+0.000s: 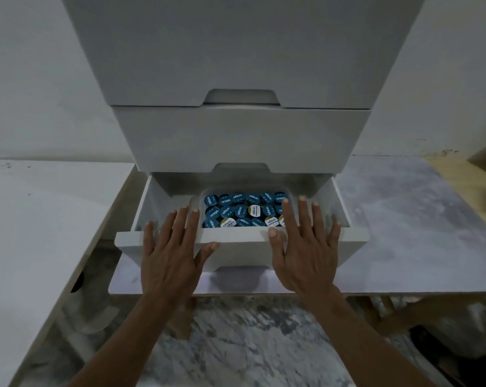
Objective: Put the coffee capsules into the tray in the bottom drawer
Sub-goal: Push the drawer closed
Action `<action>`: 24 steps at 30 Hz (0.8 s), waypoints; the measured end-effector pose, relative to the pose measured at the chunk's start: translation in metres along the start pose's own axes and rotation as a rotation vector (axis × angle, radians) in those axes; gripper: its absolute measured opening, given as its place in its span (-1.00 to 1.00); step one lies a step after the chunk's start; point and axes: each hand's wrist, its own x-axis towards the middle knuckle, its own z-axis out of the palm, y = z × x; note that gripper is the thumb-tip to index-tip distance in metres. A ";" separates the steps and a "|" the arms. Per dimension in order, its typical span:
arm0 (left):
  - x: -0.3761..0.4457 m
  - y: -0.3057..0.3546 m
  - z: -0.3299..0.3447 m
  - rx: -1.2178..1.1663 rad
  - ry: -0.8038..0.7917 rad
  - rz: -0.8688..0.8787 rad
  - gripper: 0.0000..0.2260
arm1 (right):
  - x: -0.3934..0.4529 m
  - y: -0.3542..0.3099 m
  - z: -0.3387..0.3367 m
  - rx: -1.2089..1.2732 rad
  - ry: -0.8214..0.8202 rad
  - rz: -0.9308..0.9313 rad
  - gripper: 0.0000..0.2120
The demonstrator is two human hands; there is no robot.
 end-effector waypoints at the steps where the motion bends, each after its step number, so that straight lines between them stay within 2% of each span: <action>1: 0.007 -0.001 0.002 0.000 0.009 0.001 -0.32 | 0.006 0.000 0.003 0.006 0.014 -0.002 -0.37; 12: 0.082 -0.008 0.023 0.006 0.159 0.010 -0.33 | 0.081 -0.004 0.032 0.020 0.166 -0.021 -0.40; 24: 0.127 -0.003 0.050 0.033 0.353 -0.039 -0.30 | 0.124 -0.007 0.063 -0.025 0.421 -0.013 -0.39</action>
